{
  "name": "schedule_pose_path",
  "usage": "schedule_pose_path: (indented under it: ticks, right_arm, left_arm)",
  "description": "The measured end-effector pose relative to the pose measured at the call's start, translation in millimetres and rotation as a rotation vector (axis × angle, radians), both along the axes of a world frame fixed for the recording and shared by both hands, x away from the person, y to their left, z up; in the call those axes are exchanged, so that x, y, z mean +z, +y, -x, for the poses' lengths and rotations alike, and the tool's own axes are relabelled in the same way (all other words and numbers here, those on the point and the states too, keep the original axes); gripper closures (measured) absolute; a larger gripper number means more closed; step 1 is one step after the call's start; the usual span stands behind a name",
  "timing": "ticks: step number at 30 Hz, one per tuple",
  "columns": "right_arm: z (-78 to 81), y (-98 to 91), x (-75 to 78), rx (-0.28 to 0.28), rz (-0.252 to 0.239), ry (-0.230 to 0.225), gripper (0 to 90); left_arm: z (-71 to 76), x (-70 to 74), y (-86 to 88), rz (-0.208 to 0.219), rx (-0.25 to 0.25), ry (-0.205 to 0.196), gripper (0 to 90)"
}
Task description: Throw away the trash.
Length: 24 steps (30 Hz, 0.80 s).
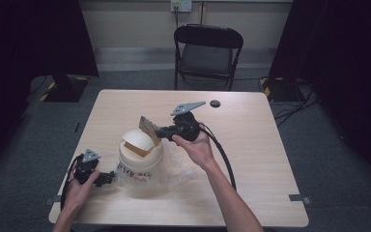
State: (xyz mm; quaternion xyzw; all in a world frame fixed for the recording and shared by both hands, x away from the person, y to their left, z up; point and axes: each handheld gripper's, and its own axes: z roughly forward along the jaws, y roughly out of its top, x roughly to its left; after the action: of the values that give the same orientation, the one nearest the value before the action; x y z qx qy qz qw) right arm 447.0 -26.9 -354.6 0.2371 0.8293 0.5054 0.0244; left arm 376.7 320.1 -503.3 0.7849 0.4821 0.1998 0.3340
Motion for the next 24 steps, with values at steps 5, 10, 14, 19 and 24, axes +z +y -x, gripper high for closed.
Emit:
schedule_pose_path:
  ticks: [5,10,14,19,24]
  right_arm:
    - [-3.0,10.8,-8.0,-0.001,0.004,0.017,83.0]
    - [-1.8,14.0,-11.0,0.003,0.015,0.016,82.8]
    - [1.9,19.2,-12.6,0.016,0.088,-0.014,75.2]
    - [2.8,19.7,-14.4,0.017,0.091,-0.015,72.9]
    - [0.8,20.6,-12.5,0.010,0.085,-0.018,68.6]
  left_arm:
    - [0.0,0.0,-0.1,0.001,0.001,0.000,1.0]
    - [0.0,-0.1,-0.1,0.002,0.001,-0.001,1.0]
    - [0.0,-0.1,-0.1,0.002,0.001,0.000,1.0]
    - [0.0,-0.1,-0.1,0.001,0.001,-0.001,1.0]
    - [0.0,-0.1,-0.1,0.002,0.001,0.000,1.0]
